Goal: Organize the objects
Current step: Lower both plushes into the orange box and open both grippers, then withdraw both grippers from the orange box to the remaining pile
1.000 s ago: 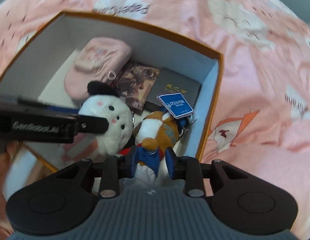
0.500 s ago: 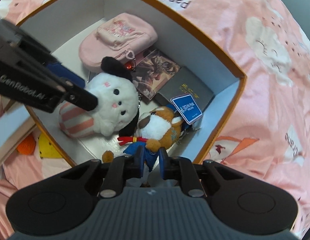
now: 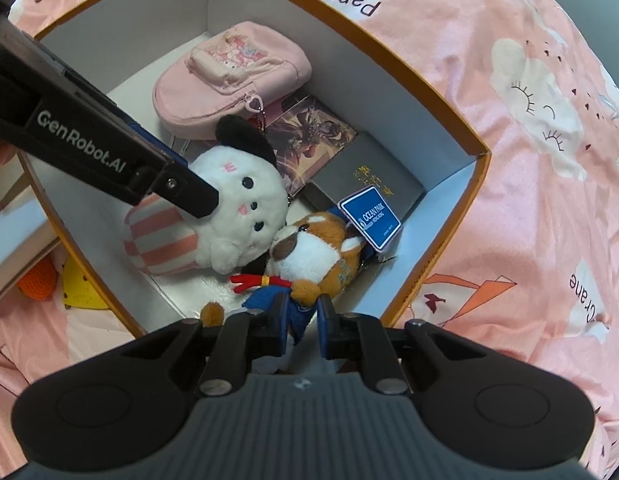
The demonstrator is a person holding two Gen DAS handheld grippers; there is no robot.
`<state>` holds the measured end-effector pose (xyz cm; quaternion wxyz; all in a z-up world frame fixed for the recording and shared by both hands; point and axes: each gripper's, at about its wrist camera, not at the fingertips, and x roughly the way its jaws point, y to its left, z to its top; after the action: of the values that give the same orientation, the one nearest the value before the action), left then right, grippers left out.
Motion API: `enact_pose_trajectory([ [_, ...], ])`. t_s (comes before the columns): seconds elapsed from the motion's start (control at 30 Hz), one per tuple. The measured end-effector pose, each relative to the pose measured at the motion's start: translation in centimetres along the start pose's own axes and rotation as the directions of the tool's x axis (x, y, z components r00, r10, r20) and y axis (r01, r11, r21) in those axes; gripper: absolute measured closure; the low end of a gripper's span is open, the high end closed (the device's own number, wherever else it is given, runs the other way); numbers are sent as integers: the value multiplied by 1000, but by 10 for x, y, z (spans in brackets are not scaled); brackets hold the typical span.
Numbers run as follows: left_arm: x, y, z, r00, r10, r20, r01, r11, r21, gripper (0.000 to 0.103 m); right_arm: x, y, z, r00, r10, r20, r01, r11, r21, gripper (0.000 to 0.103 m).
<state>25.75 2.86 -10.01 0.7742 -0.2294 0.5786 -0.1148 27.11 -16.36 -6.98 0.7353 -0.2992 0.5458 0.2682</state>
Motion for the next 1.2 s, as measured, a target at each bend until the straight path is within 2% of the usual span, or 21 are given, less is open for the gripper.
enact_pose_trajectory([
  [0.1,-9,-2,-3,1000,-6,22,6,1000,19,64,-8,-1,-2,1000,2,27,-2,1000,29,87],
  [0.2,-30,-10,-9,996,-11,88,4,997,74,64,-24,1,-7,997,4,71,-8,998,62,87],
  [0.37,-86,-24,-35,974,-35,222,-4,985,171,64,-62,14,-22,981,-3,196,-20,993,118,87],
  [0.43,-109,-25,-49,963,-46,265,-8,980,197,64,-80,20,-30,964,11,267,-54,987,153,86],
  [0.5,-130,-22,-66,952,-31,306,-33,979,202,64,-95,30,-40,939,33,342,-99,979,178,81],
  [0.63,-152,-2,-102,939,59,338,-116,982,152,64,-114,55,-60,881,88,466,-212,952,221,77],
  [0.7,-155,13,-118,935,107,338,-149,984,101,64,-114,70,-67,862,98,497,-246,939,241,74],
  [0.8,-151,32,-140,930,167,327,-187,982,28,64,-99,90,-76,849,143,509,-330,896,299,71],
  [0.87,-145,44,-151,937,183,298,-191,982,-2,64,-82,103,-80,849,188,494,-388,856,340,71],
  [1.0,-128,58,-169,952,184,246,-177,983,-52,64,-49,126,-82,849,265,458,-470,773,425,57],
  [1.1,-118,67,-177,948,215,236,-208,977,-57,66,-31,141,-77,856,298,423,-483,751,449,57],
  [1.2,-114,71,-181,946,224,236,-218,975,-50,68,-16,151,-70,852,344,394,-508,724,467,54],
])
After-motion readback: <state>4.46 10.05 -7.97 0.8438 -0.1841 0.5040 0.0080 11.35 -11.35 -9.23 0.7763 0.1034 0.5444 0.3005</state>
